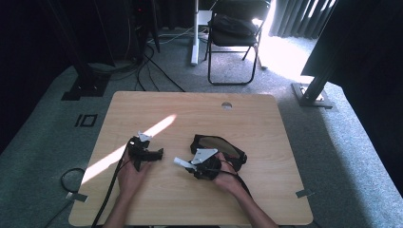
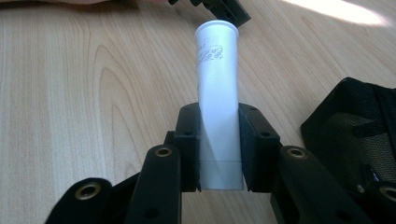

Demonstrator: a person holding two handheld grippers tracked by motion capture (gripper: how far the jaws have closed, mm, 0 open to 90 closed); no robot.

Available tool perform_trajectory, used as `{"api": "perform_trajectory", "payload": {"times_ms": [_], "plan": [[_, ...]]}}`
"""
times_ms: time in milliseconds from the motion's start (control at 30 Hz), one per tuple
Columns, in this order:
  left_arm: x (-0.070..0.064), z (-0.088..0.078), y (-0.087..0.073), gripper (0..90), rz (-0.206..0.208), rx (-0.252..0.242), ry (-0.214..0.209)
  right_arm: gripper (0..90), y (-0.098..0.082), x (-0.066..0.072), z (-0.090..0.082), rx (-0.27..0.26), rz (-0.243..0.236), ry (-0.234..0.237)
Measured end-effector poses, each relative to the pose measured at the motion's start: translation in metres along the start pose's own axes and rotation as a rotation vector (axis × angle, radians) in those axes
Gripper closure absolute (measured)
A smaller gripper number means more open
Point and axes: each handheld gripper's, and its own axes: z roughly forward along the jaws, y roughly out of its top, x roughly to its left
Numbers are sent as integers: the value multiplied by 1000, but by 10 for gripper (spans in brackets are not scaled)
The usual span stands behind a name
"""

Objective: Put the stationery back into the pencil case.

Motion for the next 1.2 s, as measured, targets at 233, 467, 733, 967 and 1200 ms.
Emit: {"api": "perform_trajectory", "payload": {"times_ms": [233,467,733,967,1200], "plan": [[0,0,0,65,0,0,0,714,2,0,-5,-8,-8,-9],[0,0,0,65,0,0,0,714,3,0,-10,-20,-7,-10],[0,0,0,66,0,0,0,714,6,0,-15,-32,-9,-16],[0,0,0,65,0,0,0,714,8,0,-19,-40,-13,-20],[0,0,0,65,0,0,0,714,9,-1,-24,-50,-12,-26]]}}
